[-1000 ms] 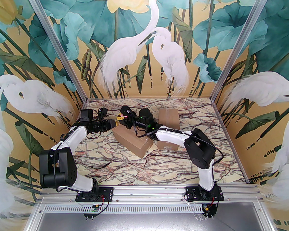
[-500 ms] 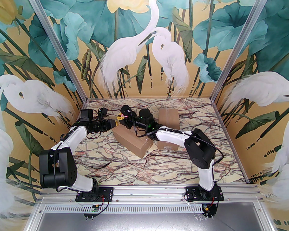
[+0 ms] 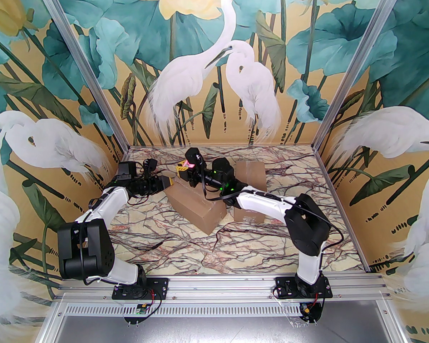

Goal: Unpack the express box

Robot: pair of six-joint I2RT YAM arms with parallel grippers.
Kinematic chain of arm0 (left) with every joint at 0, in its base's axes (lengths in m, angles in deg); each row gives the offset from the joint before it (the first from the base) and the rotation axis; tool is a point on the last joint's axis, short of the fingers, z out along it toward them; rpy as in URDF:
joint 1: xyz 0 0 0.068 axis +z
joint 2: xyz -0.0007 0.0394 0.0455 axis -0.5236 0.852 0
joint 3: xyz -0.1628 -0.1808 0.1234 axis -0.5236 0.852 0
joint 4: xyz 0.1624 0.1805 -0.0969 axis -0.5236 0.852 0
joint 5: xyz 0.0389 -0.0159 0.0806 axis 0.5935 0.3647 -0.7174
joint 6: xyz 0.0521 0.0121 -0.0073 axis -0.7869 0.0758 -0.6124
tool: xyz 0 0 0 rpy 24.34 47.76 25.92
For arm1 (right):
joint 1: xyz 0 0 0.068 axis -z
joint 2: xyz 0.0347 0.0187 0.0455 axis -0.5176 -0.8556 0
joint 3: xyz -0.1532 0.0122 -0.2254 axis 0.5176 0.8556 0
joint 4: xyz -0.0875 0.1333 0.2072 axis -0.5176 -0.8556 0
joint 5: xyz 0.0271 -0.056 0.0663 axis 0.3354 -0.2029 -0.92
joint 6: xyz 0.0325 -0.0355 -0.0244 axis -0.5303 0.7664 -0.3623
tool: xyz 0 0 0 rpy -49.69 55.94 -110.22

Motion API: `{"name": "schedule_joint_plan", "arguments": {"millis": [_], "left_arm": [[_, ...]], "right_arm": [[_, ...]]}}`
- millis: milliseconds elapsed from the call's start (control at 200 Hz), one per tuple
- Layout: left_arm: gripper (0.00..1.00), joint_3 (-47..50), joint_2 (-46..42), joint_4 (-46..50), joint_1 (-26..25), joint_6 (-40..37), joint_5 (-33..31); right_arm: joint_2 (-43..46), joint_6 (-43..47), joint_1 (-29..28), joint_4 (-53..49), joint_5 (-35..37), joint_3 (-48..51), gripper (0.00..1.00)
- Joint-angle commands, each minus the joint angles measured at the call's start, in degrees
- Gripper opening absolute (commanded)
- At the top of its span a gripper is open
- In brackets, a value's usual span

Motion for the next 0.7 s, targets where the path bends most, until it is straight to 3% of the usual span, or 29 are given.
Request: {"name": "schedule_joint_plan", "arguments": {"millis": [0,465,695], "left_arm": [[0.33,2.03,1.99,5.58,-0.23,0.75,-9.15],[0.33,2.25,1.35,5.24,-2.2,1.46,-9.23],[0.33,2.35,1.48,5.58,-2.48,1.15,-9.6]], "right_arm": [[-2.4,0.3,-0.59,-2.94,-0.75,-3.77,0.0],[-6.3,4.81,-1.29,-8.66,1.25,-6.03,0.0],[-5.78,6.69,-1.57,-6.83,3.24,-4.59,0.0]]}}
